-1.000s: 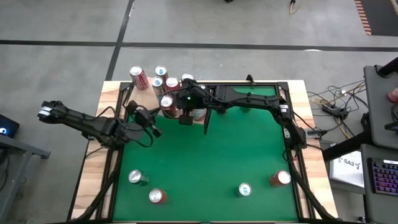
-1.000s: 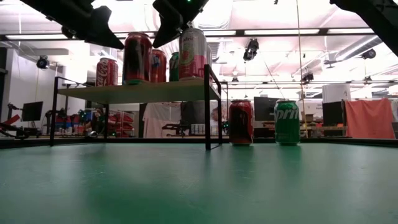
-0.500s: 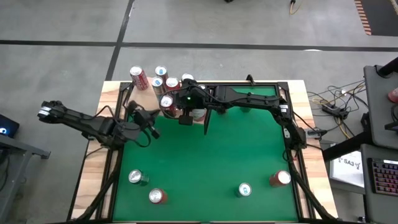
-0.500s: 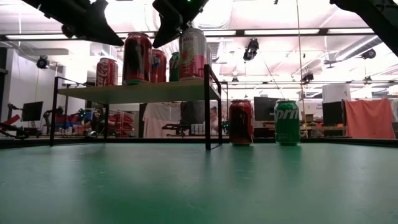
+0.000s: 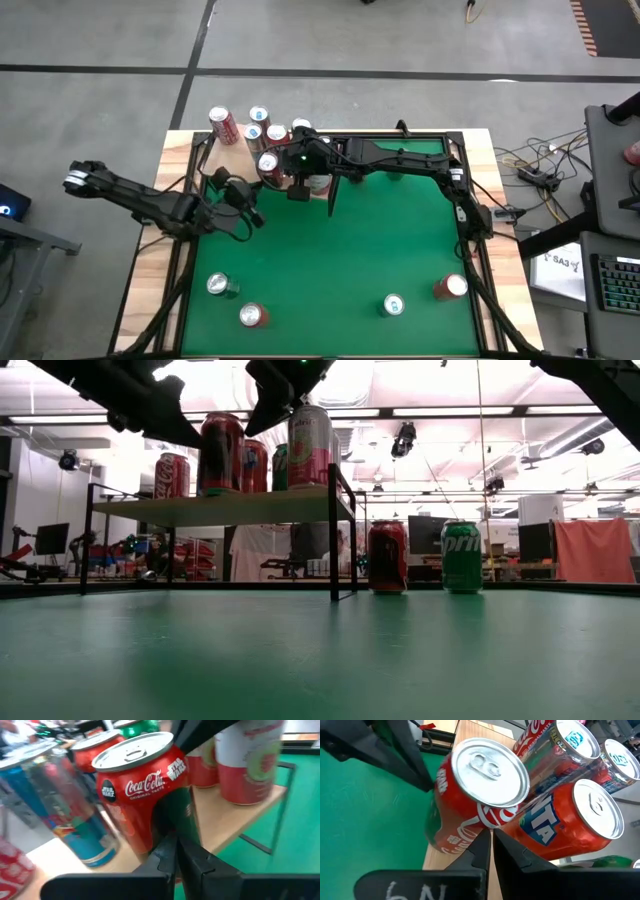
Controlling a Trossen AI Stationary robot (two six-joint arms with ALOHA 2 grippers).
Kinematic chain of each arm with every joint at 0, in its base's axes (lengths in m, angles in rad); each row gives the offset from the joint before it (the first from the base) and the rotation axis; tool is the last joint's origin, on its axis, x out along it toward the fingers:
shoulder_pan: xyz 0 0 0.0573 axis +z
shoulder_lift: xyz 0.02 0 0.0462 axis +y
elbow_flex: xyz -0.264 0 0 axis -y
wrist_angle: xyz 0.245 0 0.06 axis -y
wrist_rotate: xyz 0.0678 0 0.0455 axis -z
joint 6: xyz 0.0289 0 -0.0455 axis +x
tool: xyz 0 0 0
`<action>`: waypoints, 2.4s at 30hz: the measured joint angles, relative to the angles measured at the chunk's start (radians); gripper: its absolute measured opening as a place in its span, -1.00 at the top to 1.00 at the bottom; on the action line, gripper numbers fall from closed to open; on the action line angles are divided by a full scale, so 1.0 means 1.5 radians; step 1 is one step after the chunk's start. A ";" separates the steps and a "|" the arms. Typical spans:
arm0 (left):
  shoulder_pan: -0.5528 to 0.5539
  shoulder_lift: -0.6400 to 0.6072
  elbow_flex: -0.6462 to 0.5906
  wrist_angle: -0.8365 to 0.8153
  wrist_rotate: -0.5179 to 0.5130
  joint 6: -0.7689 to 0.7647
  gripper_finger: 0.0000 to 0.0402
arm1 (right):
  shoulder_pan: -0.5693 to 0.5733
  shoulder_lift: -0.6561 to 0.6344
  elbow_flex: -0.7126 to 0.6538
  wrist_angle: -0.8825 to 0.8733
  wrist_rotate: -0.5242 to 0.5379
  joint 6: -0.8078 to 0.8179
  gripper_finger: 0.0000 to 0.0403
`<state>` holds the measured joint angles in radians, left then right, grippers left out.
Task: Place canned beverage on shelf
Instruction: Move the red/black soda can on the shelf aligned with the other red/black soda can
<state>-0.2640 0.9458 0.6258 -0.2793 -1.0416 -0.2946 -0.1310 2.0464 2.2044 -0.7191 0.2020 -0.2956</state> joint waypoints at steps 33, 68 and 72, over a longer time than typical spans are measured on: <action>0.000 0.005 0.000 0.003 0.023 -0.002 1.00 | -0.008 0.000 -0.004 0.036 0.024 -0.026 0.94; -0.006 0.001 0.000 -0.011 -0.089 -0.014 1.00 | -0.017 0.020 -0.004 0.065 0.015 -0.025 0.94; -0.006 -0.004 0.000 -0.011 -0.138 -0.014 1.00 | -0.009 0.021 -0.004 0.064 0.017 -0.025 0.94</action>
<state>-0.2729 0.9392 0.6258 -0.2960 -1.2484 -0.3153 -0.1448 2.0777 2.1979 -0.6224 0.2272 -0.3325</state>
